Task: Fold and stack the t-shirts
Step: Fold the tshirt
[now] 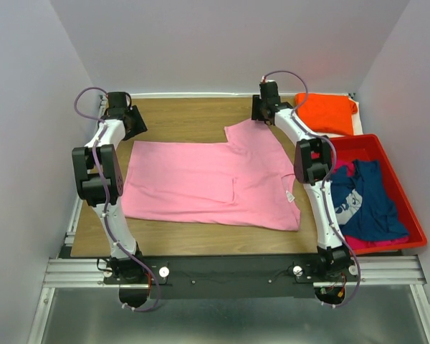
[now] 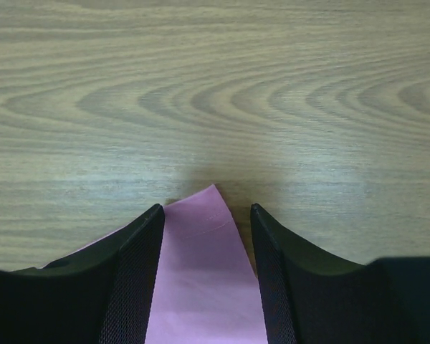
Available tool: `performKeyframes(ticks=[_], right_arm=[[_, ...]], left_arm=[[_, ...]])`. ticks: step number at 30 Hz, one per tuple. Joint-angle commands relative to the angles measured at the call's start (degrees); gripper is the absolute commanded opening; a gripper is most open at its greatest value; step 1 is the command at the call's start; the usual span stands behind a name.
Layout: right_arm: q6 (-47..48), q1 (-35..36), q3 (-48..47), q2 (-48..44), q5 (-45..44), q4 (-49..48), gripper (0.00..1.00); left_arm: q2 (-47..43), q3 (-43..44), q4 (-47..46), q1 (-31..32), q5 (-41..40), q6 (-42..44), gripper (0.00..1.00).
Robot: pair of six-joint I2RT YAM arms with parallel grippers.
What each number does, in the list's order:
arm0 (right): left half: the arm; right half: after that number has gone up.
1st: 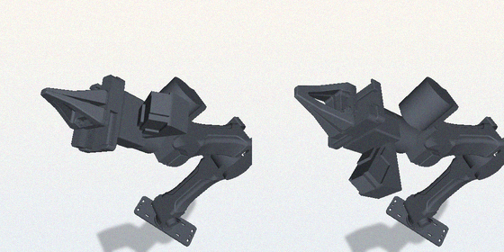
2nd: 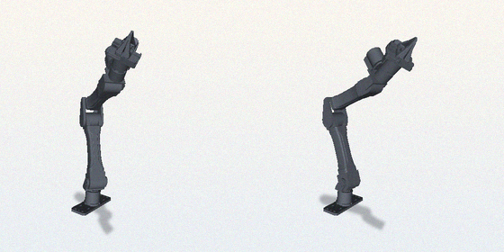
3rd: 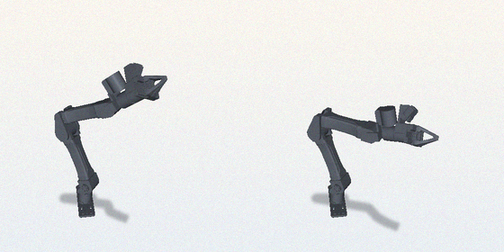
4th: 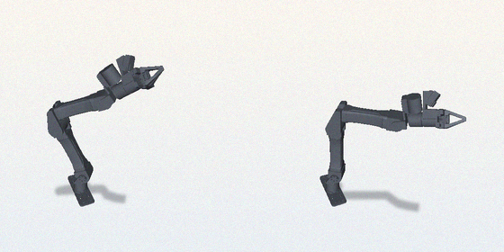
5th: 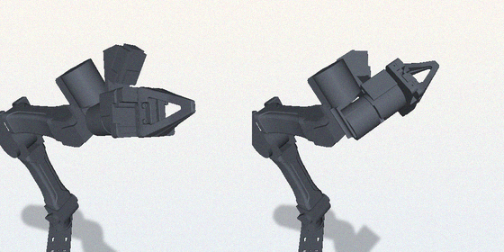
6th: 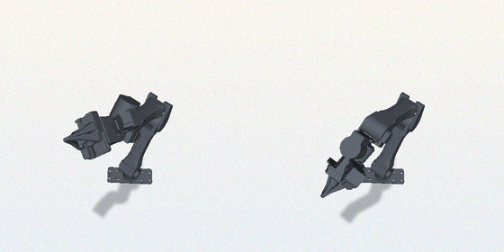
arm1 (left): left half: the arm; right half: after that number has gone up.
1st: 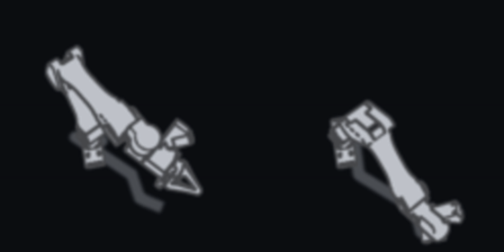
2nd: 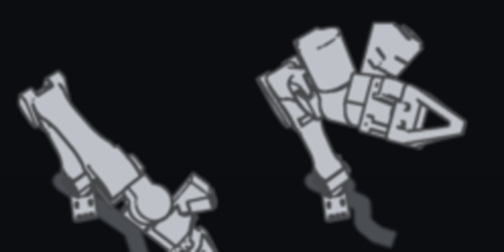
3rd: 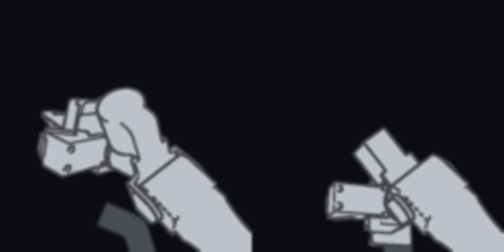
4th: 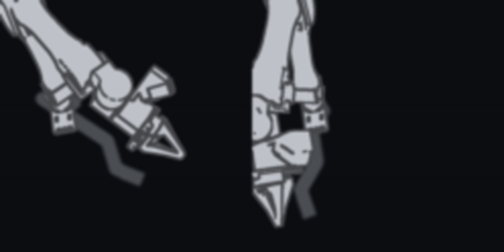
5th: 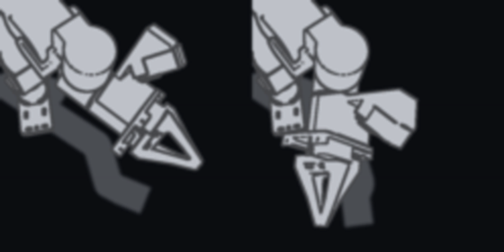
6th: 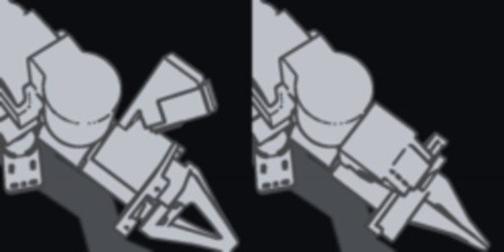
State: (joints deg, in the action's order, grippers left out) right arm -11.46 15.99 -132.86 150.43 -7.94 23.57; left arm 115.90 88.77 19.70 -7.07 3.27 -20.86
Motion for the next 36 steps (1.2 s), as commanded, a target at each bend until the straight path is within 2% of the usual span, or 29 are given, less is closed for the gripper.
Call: performKeyframes(ticks=[1,10,14,29,36], right_arm=[[0.2,-0.5,-0.2,2.6,1.4,-1.3,0.56],[0.7,-0.4,1.5,2.4,2.2,-1.3,0.40],[0.7,-0.4,1.7,2.2,2.2,-1.3,0.17],[0.7,-0.4,3.5,0.9,3.2,-1.4,0.15],[0.6,-0.4,3.8,0.7,3.4,-1.4,0.15]], left_arm=[[1.1,1.7,-0.2,-0.2,-0.9,0.6,0.60],[4.7,3.8,3.1,-0.3,-2.8,1.2,0.59],[7.0,5.4,4.6,-0.4,-6.5,1.7,0.58],[9.5,6.9,3.8,-0.5,-9.7,1.7,0.50],[10.1,6.4,3.9,-0.5,-9.6,1.7,0.44]])
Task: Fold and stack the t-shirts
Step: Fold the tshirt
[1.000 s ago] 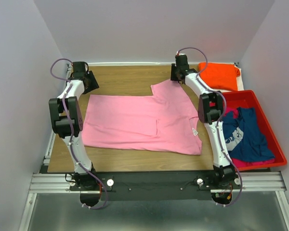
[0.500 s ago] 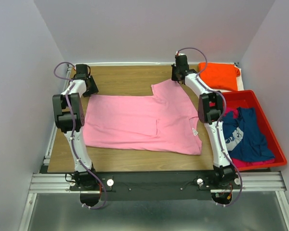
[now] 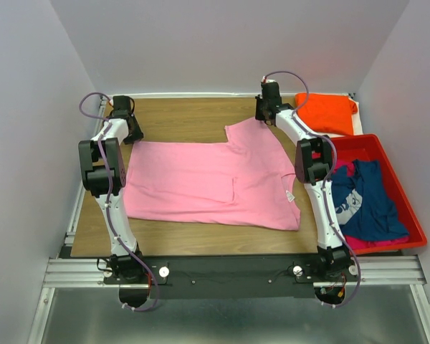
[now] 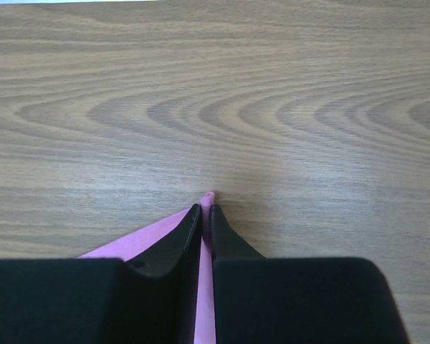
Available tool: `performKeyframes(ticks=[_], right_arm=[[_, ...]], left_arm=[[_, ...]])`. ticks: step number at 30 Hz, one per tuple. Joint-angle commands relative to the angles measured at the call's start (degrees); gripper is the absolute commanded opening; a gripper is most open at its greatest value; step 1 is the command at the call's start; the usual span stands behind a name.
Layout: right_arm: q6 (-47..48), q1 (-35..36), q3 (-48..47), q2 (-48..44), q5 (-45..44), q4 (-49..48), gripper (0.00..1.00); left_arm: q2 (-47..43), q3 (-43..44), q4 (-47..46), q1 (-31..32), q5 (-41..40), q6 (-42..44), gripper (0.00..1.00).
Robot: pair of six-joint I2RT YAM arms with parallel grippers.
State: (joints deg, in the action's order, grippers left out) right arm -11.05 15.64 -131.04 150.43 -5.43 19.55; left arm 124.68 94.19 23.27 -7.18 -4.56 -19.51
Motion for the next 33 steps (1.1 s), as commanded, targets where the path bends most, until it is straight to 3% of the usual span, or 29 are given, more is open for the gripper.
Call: performKeyframes(ticks=[1,3,7,10,12,13,14,16,17,25,33], right_arm=[[0.2,-0.1,2.0,0.7,0.9,2.5,0.15],[0.2,-0.1,2.1,0.5,0.8,2.6,0.15],[0.2,-0.1,2.5,0.2,0.6,2.6,0.15],[-0.2,-0.2,2.7,-0.1,0.1,2.7,0.14],[-0.8,-0.1,2.9,-0.3,-1.2,2.6,0.07],[-1.1,-0.1,3.0,-0.7,-1.8,2.7,0.04],[-1.3,-0.1,3.1,-0.8,-2.2,2.7,0.01],[-1.6,-0.1,2.7,-1.1,-3.0,2.7,0.00],[-1.7,-0.2,2.5,-1.1,-3.5,2.7,0.00],[-4.1,-1.3,-1.5,-1.4,-4.3,2.6,0.00],[-5.8,-3.1,-10.3,1.9,-3.8,2.6,0.00]], left_arm=[[1.4,1.0,0.2,-0.4,-1.7,0.3,0.39],[1.4,0.6,0.1,-0.4,-1.9,0.3,0.29],[1.5,0.4,-0.1,-0.5,-2.2,0.3,0.27],[1.8,0.8,0.2,-0.4,-2.6,0.5,0.18],[1.8,1.0,0.1,-0.4,-2.6,0.8,0.17],[1.8,1.2,-0.1,-0.4,-2.5,0.9,0.10],[1.9,1.3,-0.2,-0.4,-2.3,1.0,0.09],[2.0,1.5,-0.7,-0.5,-1.2,1.3,0.07],[2.1,1.8,-0.9,-0.4,-0.6,1.4,0.01],[3.7,4.8,-2.3,-0.6,4.3,0.8,0.00],[6.6,9.2,-8.1,-0.5,17.2,-2.0,0.00]])
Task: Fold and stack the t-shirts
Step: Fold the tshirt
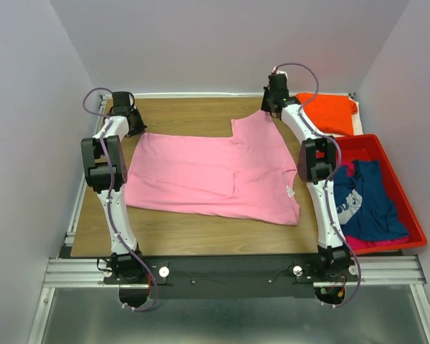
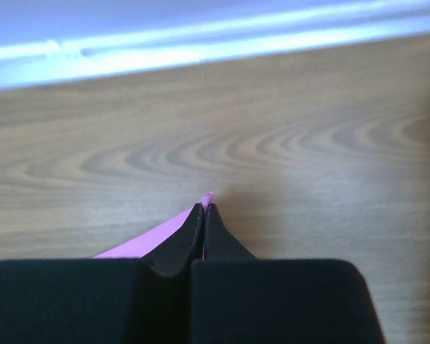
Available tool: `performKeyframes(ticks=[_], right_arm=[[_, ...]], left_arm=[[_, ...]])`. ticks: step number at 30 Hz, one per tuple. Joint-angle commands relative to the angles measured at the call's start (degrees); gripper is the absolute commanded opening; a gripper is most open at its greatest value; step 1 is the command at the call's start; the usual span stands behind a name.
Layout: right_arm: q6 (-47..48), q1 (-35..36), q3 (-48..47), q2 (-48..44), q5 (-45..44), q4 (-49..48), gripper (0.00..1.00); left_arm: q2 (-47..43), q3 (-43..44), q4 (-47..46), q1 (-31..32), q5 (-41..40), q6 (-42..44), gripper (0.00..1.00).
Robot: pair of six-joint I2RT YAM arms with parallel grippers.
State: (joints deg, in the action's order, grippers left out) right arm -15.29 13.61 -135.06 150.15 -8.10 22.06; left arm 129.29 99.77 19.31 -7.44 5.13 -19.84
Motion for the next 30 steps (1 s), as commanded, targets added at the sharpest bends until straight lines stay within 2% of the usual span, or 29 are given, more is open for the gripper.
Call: performKeyframes(ticks=[1,6,10,13,22,30], right_arm=[[-1.8,-1.2,-7.2,2.7,-0.8,0.1,0.00],[-2.8,-2.5,-12.2,4.7,1.3,-1.1,0.00],[-2.9,-2.9,-12.0,3.5,4.0,-3.4,0.00],[-2.6,-3.0,-9.4,0.9,6.4,-4.1,0.00],[-4.5,-2.9,8.0,-13.5,14.9,-5.1,0.00],[-4.3,-2.8,24.7,-26.9,18.3,-5.3,0.00]], left_arm=[[2.5,4.5,-4.6,-0.3,8.1,-1.9,0.00],[6.2,11.9,-5.5,-0.2,11.7,-2.4,0.00],[8.0,15.8,-6.6,-0.2,14.7,-2.2,0.00],[7.3,15.0,-7.8,-0.4,15.1,-1.4,0.00],[4.5,7.8,-6.0,-1.3,11.6,4.4,0.00],[3.3,6.1,-5.4,-1.4,9.5,7.7,0.00]])
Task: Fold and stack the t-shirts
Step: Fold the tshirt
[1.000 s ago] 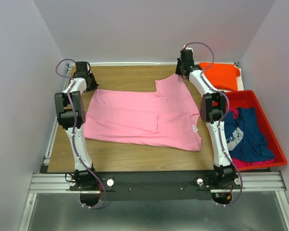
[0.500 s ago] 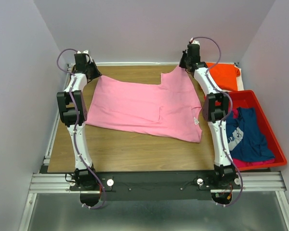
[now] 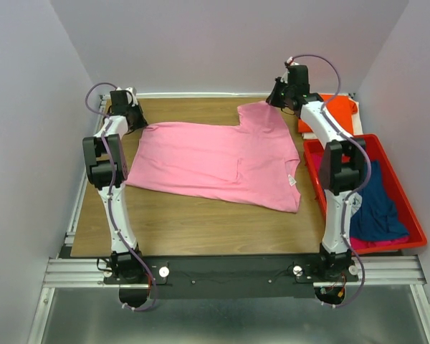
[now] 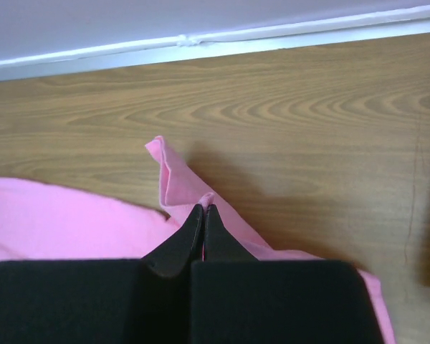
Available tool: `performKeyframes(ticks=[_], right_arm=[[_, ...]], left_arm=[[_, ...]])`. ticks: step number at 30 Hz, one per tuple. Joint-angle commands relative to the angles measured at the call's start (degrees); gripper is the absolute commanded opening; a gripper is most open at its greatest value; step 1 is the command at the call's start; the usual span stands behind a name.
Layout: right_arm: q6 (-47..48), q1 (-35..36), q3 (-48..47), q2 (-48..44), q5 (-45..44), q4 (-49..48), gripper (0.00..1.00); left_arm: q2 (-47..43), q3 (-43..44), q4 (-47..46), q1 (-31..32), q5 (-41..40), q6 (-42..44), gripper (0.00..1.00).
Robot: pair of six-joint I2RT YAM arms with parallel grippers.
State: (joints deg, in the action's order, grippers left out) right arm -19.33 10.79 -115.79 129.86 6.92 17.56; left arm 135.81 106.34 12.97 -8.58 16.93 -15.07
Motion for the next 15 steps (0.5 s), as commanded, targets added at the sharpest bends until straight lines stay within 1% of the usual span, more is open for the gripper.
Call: performKeyframes(ticks=[1,2,6,12,15], right_arm=[[-0.3,-0.1,7.1,-7.9,3.4,-0.7,0.00],[-0.4,0.0,10.4,-9.0,3.5,-0.7,0.00],[-0.8,0.0,17.8,-16.1,4.8,-0.6,0.00],[-2.7,0.3,28.1,-23.8,6.4,-0.5,0.00],[-4.1,0.4,31.0,-27.3,7.1,-0.3,0.00]], left_arm=[[-3.4,-0.6,1.2,-0.2,-2.8,3.2,0.00],[-3.6,-0.7,1.5,-0.3,-3.5,3.5,0.00],[-6.4,-2.8,1.0,-0.4,-6.3,4.3,0.00],[-11.7,-9.3,-4.5,-0.4,-2.9,5.4,0.00],[-14.1,-12.0,-6.4,-0.5,-2.1,5.4,0.00]])
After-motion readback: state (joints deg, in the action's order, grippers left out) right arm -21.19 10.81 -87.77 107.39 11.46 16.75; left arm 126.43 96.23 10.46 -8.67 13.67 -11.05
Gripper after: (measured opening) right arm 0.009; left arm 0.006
